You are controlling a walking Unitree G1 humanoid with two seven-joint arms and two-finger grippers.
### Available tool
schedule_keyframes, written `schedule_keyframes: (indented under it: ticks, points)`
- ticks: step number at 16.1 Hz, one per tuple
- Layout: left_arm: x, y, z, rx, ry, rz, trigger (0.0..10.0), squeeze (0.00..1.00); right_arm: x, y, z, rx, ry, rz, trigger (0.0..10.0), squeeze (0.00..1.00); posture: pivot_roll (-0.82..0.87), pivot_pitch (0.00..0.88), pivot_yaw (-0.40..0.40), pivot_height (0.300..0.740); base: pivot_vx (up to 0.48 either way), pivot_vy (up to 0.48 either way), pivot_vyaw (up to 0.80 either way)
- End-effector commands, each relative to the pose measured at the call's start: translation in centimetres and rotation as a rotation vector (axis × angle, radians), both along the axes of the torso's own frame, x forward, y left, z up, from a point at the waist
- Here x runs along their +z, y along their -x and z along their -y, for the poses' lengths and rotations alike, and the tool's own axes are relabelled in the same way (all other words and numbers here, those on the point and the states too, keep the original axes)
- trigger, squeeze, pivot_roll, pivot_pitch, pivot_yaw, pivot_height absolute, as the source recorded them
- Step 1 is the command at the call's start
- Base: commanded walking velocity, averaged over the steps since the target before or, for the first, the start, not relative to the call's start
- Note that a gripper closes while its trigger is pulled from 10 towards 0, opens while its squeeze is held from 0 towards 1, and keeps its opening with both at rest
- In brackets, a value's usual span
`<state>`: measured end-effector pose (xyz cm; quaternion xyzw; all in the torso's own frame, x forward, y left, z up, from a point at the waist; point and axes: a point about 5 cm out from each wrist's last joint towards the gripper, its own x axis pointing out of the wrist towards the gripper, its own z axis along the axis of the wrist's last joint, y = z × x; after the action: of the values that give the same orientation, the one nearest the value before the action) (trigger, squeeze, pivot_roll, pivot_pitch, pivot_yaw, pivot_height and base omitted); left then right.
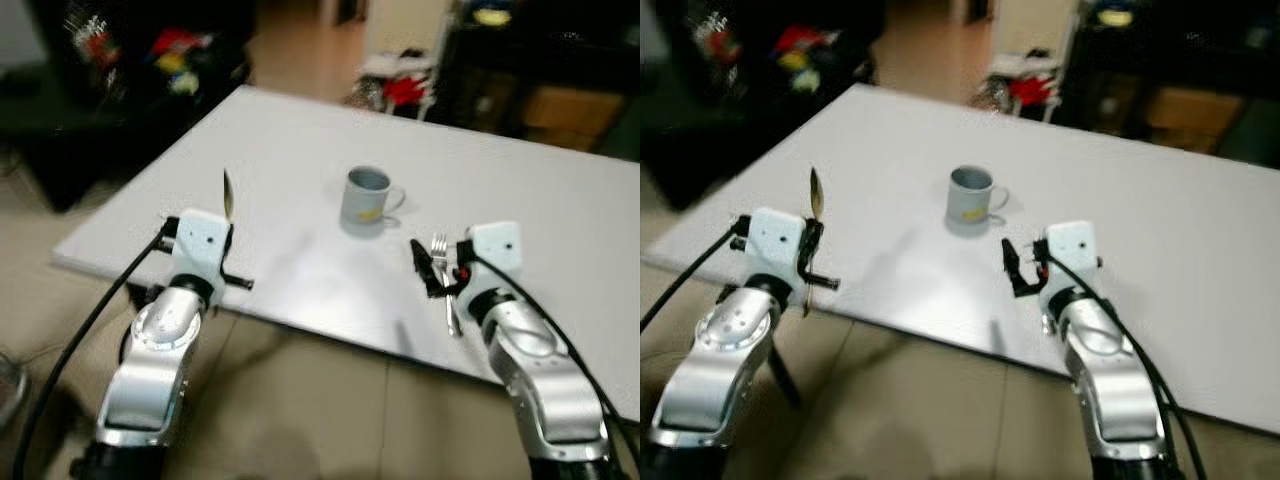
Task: Setting the table
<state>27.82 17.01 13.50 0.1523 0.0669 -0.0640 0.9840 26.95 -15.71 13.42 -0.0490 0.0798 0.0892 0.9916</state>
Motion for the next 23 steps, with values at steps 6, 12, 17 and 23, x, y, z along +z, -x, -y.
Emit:
schedule_keyframes:
  ticks: [6, 12, 17, 23]
  points:
    - [0.7, -1.6, 0.9, -0.063, 0.003, 0.026, 10.0, 0.00, 0.0, 0.6, 0.1, -0.032, -0.034, -0.010, 10.0, 0.00, 0.12, 0.000, -0.028, 0.740, 0.000, 0.000, -0.08]
    - [0.9, -1.9, 0.6, -0.053, -0.042, 0.066, 10.0, 0.00, -0.1, 0.8, -0.7, -0.040, -0.071, -0.011, 10.0, 0.00, 0.14, 0.000, -0.035, 0.740, 0.000, 0.123, -0.67]
    - [0.2, -1.7, -0.2, -0.009, -0.054, 0.024, 10.0, 0.00, 0.1, 0.7, -0.5, -0.018, -0.064, -0.003, 10.0, 0.00, 0.14, 0.000, -0.028, 0.740, 0.000, -0.096, 0.00]
    - [-1.6, -4.6, -0.4, -0.007, -0.159, -0.122, 10.0, 0.00, 0.2, 0.2, 0.4, 0.046, -0.033, -0.033, 10.0, 0.00, 0.14, 0.000, -0.031, 0.740, 0.000, 0.000, 0.00]
